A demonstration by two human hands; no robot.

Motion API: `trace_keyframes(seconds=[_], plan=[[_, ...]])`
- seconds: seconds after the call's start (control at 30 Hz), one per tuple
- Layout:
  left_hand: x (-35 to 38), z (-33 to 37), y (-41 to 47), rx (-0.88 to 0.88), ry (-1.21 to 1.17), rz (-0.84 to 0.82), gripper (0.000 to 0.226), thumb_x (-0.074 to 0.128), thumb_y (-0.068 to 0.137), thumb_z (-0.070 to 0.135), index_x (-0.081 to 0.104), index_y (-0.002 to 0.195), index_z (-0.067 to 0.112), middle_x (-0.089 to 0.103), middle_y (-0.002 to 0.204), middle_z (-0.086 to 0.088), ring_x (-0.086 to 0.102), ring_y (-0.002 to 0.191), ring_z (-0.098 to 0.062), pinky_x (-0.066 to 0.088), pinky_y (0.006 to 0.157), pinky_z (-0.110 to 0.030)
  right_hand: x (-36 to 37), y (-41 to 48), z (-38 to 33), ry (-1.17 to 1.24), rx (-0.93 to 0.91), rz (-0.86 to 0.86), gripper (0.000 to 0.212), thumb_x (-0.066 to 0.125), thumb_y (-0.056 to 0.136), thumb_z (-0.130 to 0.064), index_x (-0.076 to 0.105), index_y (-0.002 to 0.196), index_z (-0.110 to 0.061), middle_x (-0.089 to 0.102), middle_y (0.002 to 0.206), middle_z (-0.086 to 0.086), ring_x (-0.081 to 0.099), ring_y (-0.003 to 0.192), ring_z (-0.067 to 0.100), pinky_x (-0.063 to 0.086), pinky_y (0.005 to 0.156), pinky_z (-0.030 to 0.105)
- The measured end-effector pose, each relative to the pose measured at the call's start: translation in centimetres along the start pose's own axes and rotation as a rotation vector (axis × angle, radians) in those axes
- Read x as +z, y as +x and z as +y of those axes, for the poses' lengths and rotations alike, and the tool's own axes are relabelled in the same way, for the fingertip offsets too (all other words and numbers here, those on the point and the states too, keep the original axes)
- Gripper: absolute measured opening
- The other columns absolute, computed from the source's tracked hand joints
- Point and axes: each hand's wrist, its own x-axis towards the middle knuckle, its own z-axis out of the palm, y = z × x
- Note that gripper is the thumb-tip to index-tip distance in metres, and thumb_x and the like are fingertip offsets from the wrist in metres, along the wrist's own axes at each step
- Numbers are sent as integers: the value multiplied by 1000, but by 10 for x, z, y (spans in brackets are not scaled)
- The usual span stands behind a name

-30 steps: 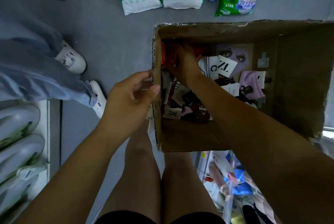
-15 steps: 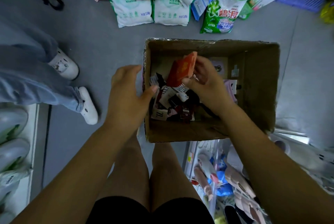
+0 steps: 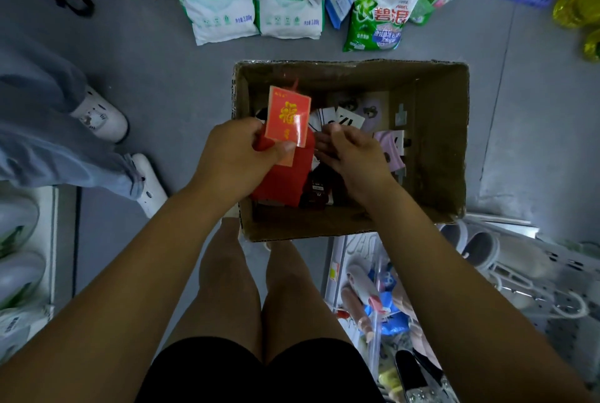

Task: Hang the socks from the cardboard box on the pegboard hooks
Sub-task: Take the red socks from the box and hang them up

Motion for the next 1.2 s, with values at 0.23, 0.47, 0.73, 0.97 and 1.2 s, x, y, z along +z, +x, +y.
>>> trace_keyframes(seconds=[0.23, 0.47, 0.73, 0.97, 1.2], plan=[[15, -4, 5, 16, 109, 91, 45, 60, 93, 56, 67, 121, 21, 72, 120, -3, 63, 102, -15, 37, 78, -21, -22, 66, 34, -325, 87, 337, 39, 63, 98, -25, 58, 132, -5, 64, 128, 10, 61, 117, 22, 52, 86, 25], [25, -9, 6, 54, 256, 140, 48, 57, 94, 59, 65, 116, 18, 74, 109, -5, 67, 90, -22, 48, 79, -31, -22, 110, 53, -366, 64, 492, 44, 71, 92, -22, 57, 125, 4, 66, 125, 18, 65, 116, 30, 55, 97, 40], [30, -10, 8, 65, 288, 156, 49, 55, 94, 59, 63, 114, 14, 73, 109, -8, 69, 94, -29, 48, 97, -49, -31, 135, 58, -191, 85, 565, 38, 77, 88, -25, 67, 111, 3, 73, 109, 15, 71, 97, 27, 60, 75, 27], [37, -13, 8, 89, 308, 208, 44, 58, 96, 55, 63, 110, 14, 73, 106, -7, 68, 90, -26, 45, 97, -44, -53, 140, 51, -678, -76, 621, 47, 80, 83, -25, 56, 123, -19, 52, 135, 9, 51, 126, 28, 48, 102, 42], [40, -16, 10, 115, 310, 246, 40, 60, 94, 54, 62, 102, 14, 73, 98, -6, 67, 84, -25, 44, 92, -43, -77, 154, 53, -825, -176, 483, 16, 82, 81, -22, 67, 86, -25, 51, 131, 9, 49, 125, 29, 44, 107, 42]])
